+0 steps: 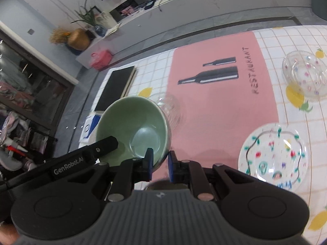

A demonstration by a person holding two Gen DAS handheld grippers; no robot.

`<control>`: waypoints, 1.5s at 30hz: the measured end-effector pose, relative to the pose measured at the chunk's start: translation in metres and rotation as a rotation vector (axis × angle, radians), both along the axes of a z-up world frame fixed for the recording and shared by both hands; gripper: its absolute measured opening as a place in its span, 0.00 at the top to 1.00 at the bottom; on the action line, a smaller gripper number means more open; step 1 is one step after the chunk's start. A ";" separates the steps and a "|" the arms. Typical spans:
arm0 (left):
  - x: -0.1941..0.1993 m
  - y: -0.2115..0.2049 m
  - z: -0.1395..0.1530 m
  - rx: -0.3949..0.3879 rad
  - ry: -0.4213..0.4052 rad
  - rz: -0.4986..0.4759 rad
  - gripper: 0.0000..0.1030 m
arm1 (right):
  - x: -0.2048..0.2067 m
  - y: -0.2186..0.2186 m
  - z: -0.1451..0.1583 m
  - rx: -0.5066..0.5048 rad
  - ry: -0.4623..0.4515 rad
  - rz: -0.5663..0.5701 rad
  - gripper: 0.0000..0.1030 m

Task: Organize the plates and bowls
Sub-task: 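Lift the pale green bowl with both grippers, then lower the pale green bowl into the stacked steel bowls with both grippers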

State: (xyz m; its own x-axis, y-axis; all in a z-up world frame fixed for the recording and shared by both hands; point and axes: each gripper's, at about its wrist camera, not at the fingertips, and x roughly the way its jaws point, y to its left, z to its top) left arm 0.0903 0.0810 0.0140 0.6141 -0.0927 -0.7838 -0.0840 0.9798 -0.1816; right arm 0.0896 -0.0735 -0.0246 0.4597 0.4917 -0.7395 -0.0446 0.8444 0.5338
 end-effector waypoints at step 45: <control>-0.072 0.011 -0.076 -0.060 0.221 0.037 0.88 | -0.056 0.006 -0.059 -0.082 0.177 0.068 0.91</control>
